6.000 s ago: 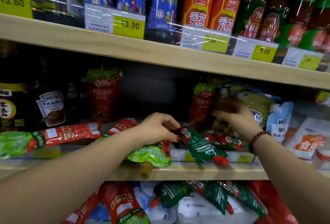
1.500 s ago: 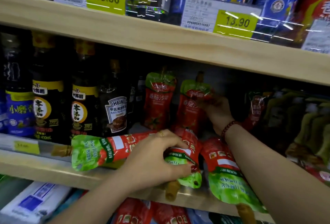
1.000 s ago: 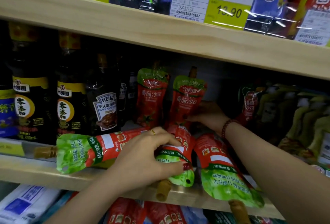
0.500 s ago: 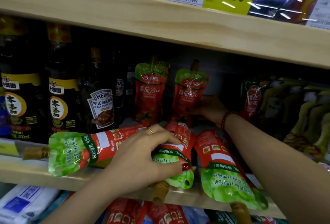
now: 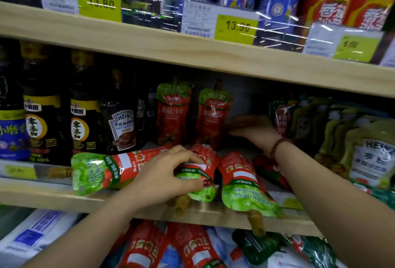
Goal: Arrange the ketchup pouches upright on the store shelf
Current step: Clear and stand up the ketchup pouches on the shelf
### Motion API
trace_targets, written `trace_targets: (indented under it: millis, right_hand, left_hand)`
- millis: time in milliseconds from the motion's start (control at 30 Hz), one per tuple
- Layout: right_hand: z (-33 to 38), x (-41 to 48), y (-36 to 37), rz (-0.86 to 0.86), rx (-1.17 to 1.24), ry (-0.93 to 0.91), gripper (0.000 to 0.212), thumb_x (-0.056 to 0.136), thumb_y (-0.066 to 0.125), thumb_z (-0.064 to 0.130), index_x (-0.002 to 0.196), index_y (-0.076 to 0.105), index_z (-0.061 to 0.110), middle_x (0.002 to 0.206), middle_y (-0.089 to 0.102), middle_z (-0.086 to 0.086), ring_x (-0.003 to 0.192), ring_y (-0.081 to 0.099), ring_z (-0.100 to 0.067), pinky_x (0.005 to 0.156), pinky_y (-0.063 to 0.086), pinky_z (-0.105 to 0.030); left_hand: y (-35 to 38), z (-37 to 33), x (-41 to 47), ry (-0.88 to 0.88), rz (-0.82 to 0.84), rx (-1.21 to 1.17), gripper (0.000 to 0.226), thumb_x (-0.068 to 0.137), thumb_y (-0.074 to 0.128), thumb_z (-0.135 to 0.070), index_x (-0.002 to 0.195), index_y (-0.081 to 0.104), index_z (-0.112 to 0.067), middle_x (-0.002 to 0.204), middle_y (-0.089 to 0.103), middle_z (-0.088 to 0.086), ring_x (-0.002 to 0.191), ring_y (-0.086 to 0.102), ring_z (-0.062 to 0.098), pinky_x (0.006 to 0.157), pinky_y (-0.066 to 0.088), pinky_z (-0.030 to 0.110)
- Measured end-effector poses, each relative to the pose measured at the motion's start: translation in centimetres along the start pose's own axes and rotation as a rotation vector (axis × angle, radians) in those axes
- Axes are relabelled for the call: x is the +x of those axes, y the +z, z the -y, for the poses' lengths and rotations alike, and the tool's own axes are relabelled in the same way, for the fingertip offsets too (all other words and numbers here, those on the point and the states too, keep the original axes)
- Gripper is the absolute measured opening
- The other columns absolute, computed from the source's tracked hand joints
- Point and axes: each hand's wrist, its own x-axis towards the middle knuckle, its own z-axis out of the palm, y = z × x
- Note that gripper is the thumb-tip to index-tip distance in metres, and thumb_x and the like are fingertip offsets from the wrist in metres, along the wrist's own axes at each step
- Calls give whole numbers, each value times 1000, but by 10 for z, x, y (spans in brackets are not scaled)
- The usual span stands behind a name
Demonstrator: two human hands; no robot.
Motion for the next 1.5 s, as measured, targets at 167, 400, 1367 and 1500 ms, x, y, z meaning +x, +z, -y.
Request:
trace_targets:
  millis: [167,400,1367,1500]
  right_hand:
    - [4,-45,-18,34,185,-39,22,71,75,2,83,69,20,89,70,-1,69,64,8,66,49,-6]
    - [3,-101,-35,148,162,-48,23,80,69,7,102,69,13,101,71,-1,88,66,-1,78,52,-13]
    - [4,-126,-47,70,227,-304,26,86,62,12,94,68,35,94,73,12,95,66,-5,81,53,-20]
    - [15,-110,-45,40,426,-222,14,86,61,16,86,70,26,80,74,16,80,68,1,62,50,-10]
  left_hand:
    - [-5,-5,2,-41,63,-67,38,67,78,-40,102,66,-33,108,55,-9,104,54,5,94,44,31]
    - [-10,-19,16,-72,22,-51,27,69,79,-25,93,68,-30,106,60,-6,101,57,9,89,45,23]
    - [-6,-50,40,-62,84,-308,43,81,54,7,102,67,-29,104,66,-13,100,60,-2,74,49,9]
    - [-8,-48,47,-60,146,-422,53,74,66,7,110,61,-32,118,63,-9,112,55,2,88,48,22]
